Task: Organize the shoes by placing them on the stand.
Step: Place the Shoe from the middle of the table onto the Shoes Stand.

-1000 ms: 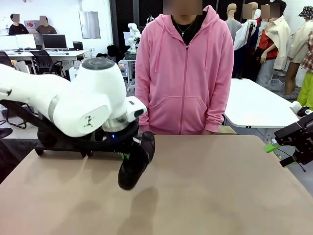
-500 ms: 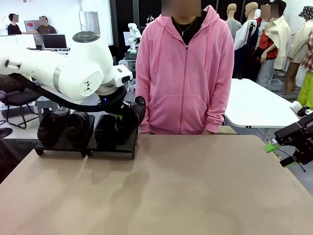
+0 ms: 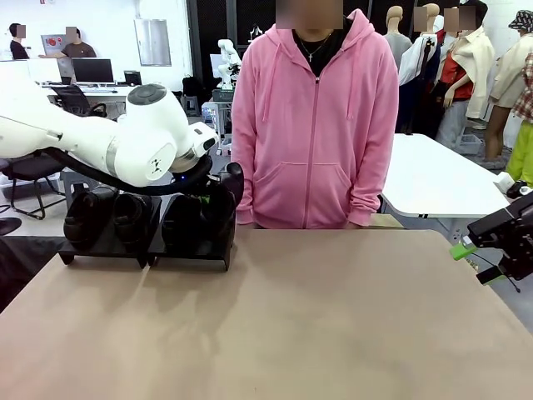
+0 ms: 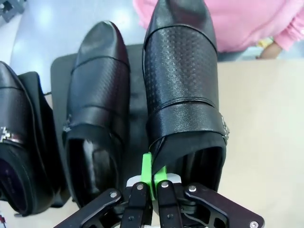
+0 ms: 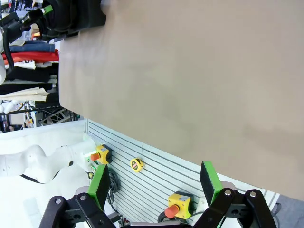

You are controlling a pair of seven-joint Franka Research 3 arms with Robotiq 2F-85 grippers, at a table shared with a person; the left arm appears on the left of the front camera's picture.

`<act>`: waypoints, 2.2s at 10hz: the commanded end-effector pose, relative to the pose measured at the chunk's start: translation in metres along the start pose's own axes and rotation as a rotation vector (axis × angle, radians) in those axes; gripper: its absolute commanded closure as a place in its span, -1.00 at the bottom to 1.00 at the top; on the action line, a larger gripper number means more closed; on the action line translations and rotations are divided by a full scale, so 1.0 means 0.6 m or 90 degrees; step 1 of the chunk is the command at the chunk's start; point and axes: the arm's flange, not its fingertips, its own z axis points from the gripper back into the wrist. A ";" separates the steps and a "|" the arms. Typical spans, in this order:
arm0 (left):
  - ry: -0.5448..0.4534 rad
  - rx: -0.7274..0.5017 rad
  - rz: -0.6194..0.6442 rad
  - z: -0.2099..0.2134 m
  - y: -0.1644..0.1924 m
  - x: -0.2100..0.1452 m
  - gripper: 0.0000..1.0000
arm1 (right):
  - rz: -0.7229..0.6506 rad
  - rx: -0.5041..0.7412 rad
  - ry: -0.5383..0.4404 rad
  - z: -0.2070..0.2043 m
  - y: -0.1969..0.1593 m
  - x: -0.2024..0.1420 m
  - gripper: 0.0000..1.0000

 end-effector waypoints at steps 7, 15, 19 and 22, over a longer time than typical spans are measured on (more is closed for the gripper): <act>-0.002 0.035 0.059 -0.061 -0.002 -0.005 1.00 | 0.008 -0.009 0.007 0.007 -0.001 0.000 -1.00; 0.035 0.057 0.001 0.000 -0.032 -0.030 -1.00 | 0.008 -0.009 0.007 0.007 -0.001 0.000 -1.00; 0.164 0.099 -0.033 0.193 -0.095 -0.153 -1.00 | 0.008 -0.009 0.007 0.007 -0.001 0.000 -1.00; 0.278 -0.116 -0.238 0.311 -0.055 -0.259 -1.00 | 0.008 -0.009 0.007 0.007 -0.001 0.000 -1.00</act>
